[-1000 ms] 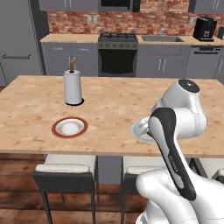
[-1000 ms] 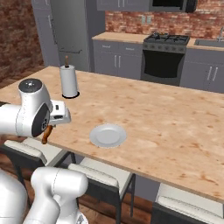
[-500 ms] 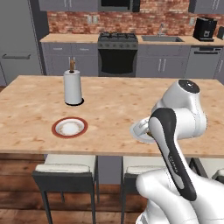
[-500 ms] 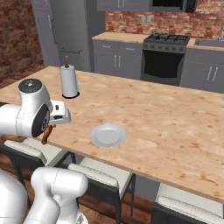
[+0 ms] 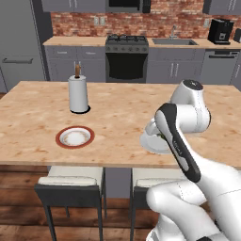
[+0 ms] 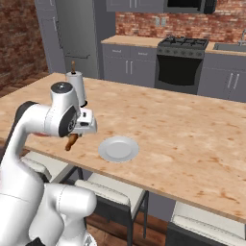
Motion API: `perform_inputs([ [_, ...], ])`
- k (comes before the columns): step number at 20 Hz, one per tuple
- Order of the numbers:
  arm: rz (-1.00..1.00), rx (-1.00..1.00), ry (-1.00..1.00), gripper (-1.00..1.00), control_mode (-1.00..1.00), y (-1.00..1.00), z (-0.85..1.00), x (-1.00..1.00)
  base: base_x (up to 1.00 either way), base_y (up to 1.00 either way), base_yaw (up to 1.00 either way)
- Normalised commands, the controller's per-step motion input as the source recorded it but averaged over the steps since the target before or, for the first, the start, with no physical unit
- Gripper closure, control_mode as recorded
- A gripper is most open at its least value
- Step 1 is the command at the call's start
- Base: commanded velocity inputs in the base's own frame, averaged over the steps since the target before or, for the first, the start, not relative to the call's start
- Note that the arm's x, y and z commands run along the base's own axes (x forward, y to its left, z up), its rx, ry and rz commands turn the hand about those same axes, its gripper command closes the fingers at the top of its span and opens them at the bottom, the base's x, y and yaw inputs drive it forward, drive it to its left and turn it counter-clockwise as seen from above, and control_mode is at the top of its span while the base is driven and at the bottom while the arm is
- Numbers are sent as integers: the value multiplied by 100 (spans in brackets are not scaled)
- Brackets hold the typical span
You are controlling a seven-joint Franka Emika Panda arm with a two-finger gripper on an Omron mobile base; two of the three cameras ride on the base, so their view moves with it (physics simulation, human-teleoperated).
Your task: Take the chicken drumsticks from the pan and place one on each plate on the dining counter.
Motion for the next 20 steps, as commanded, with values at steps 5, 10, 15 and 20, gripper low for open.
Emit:
perform_inputs([
  [5, -6, 0, 22, 100, -100, -59, -22, 69, 0, 0, 0],
  [10, 0, 0, 24, 100, -100, -63, -35, 47, 0, 0, 0],
  [15, 1, 0, 3, 100, -100, -26, -56, 20, 0, 0, 0],
  [20, 0, 0, -8, 100, -100, -5, -43, 30, 0, 0, 0],
])
